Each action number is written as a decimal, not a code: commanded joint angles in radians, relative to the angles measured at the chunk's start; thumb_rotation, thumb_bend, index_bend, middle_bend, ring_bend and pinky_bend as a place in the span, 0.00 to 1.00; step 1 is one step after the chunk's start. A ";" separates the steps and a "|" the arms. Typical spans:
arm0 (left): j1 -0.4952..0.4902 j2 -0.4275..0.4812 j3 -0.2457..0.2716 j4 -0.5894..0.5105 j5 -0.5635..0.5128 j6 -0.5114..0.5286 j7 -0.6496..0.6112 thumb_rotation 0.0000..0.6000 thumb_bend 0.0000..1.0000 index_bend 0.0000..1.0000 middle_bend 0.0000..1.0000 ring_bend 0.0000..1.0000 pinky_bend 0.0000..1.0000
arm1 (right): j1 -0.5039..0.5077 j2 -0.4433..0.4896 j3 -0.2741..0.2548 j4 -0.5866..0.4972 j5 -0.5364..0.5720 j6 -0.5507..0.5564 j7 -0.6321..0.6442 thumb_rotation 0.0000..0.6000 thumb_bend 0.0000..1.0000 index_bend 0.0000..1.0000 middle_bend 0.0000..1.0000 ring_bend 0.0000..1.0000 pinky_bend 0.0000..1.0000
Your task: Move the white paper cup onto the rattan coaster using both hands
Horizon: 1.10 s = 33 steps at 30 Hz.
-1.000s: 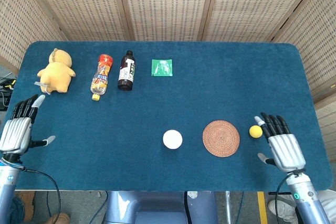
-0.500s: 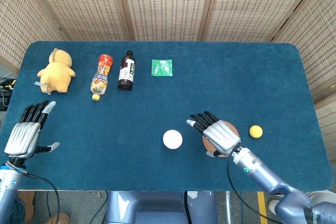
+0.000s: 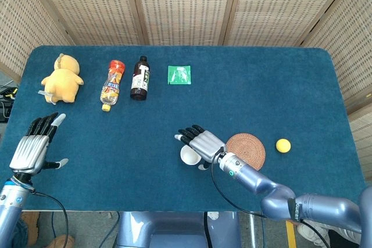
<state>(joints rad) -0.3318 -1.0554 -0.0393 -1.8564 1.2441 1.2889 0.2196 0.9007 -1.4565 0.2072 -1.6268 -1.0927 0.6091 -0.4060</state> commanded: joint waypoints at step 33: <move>0.015 -0.006 -0.007 -0.028 0.037 -0.017 0.039 1.00 0.00 0.00 0.00 0.00 0.00 | -0.159 0.260 -0.142 -0.107 -0.112 0.204 0.174 1.00 0.27 0.50 0.49 0.41 0.49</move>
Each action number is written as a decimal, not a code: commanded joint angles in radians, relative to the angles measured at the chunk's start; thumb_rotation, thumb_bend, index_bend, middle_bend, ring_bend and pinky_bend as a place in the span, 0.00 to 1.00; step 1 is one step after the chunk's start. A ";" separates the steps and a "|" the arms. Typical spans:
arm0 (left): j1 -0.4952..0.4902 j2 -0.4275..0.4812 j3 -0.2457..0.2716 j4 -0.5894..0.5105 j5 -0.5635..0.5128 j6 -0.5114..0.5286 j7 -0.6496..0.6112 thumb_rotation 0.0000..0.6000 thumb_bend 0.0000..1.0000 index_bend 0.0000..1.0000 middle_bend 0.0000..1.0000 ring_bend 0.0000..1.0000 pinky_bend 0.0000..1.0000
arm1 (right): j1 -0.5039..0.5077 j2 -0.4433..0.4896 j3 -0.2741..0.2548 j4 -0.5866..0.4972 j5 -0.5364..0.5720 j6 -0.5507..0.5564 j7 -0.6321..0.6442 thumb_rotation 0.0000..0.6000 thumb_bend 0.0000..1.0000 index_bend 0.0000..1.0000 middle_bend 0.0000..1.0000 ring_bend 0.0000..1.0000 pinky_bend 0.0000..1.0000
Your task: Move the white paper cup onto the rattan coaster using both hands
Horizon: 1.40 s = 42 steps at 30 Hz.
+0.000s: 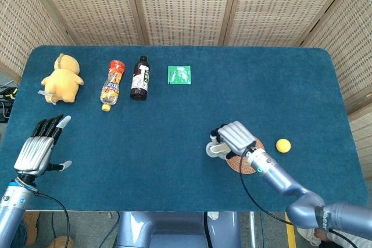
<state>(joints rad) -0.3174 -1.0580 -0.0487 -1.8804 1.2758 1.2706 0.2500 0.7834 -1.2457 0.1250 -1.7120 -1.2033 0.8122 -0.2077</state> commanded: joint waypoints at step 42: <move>0.040 -0.013 0.018 -0.024 0.053 0.041 0.036 1.00 0.00 0.00 0.00 0.00 0.00 | -0.297 0.206 -0.126 -0.187 -0.156 0.422 -0.103 1.00 0.00 0.07 0.00 0.00 0.00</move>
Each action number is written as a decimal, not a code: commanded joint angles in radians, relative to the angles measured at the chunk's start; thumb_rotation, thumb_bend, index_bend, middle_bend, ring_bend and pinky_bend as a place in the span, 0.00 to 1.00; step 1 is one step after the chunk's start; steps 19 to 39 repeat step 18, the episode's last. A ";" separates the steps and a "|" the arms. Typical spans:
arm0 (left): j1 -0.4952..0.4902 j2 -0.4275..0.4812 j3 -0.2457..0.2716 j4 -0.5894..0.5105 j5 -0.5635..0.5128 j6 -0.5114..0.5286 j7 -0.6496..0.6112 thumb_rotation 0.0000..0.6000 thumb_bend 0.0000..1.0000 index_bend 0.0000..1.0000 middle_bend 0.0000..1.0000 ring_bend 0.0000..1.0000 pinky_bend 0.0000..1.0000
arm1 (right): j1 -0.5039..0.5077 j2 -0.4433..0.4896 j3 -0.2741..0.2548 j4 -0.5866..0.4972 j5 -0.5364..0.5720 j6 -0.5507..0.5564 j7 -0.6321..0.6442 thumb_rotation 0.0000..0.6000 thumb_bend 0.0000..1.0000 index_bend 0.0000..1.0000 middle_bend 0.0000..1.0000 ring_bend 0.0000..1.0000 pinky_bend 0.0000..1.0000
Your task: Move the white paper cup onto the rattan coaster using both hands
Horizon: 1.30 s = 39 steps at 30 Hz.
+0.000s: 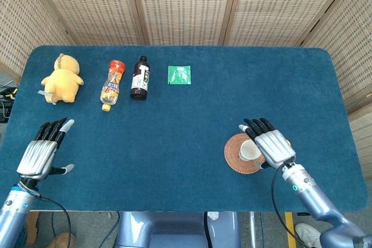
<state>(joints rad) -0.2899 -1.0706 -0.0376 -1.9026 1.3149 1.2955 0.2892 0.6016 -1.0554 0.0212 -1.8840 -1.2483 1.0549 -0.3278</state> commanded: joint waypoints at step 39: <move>0.094 -0.057 0.046 0.119 0.164 0.136 -0.075 1.00 0.00 0.00 0.00 0.00 0.00 | -0.412 -0.135 -0.073 0.300 -0.232 0.524 0.120 1.00 0.00 0.04 0.00 0.00 0.00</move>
